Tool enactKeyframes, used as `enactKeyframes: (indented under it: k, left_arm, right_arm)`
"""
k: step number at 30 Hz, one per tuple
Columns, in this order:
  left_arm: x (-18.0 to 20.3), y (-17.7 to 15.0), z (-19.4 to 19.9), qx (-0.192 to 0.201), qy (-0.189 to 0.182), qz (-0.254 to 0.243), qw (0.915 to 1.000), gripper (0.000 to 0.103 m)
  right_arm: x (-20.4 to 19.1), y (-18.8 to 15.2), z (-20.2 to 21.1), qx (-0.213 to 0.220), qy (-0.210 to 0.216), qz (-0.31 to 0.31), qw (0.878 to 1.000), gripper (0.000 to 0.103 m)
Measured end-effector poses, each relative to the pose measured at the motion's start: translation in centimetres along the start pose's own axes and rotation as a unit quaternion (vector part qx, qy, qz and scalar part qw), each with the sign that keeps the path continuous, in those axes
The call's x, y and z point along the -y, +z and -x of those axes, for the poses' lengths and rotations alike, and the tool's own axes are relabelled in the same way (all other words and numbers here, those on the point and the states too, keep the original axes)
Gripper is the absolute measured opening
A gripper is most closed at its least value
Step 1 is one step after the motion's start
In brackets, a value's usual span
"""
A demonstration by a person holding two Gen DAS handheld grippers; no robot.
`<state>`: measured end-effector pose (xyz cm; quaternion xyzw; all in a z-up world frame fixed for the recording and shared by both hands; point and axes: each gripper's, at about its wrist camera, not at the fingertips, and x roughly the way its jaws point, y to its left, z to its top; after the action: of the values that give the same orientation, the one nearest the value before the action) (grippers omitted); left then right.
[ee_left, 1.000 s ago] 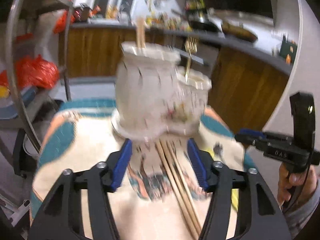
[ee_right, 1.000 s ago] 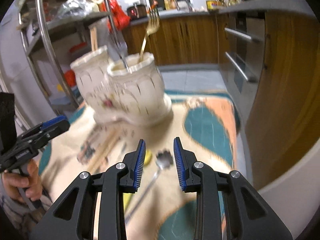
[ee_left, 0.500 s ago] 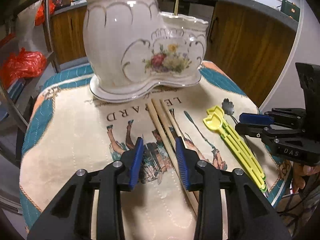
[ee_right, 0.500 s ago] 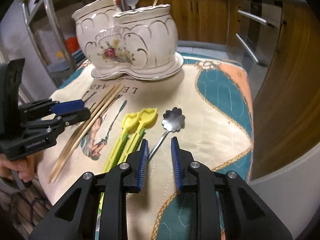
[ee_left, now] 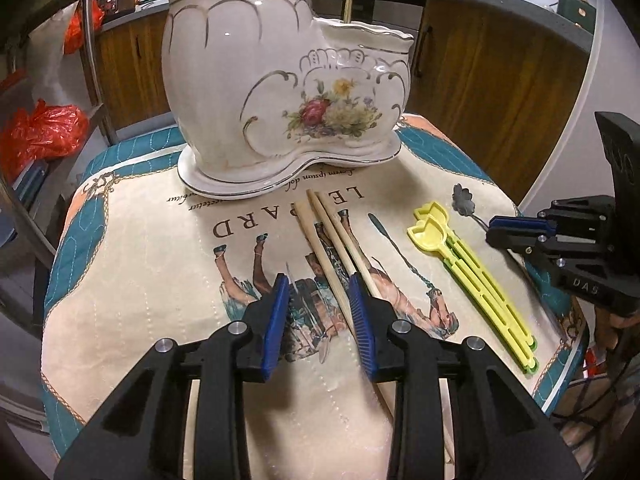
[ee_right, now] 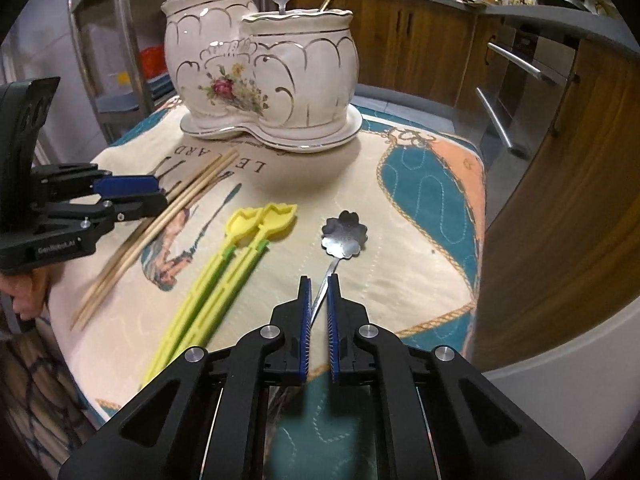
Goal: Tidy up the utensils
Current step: 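Grasp a chopstick with the left tool while the right tool grasps the flower spoon handle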
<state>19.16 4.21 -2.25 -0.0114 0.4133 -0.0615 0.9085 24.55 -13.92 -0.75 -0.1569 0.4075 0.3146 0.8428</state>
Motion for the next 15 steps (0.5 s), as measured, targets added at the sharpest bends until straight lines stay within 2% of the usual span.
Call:
enactKeyframes:
  k: [5, 11, 15]
  left_arm:
    - [0.2, 0.3, -0.1, -0.013, 0.000, -0.016, 0.9998, 0.032]
    - [0.3, 1.7, -0.6, -0.071, -0.009, -0.037, 0.9968, 0.032]
    - [0.8, 3.1, -1.2, -0.127, 0.000, -0.065, 0.9898, 0.032]
  right_arm:
    - [0.7, 0.2, 0.2, -0.028, 0.020, -0.009, 0.999, 0.009]
    - [0.3, 2.1, -0.6, -0.112, 0.014, 0.006, 0.994, 0.009]
    - [0.4, 3.3, -1.4, -0.166, 0.017, -0.006, 0.986, 0.009]
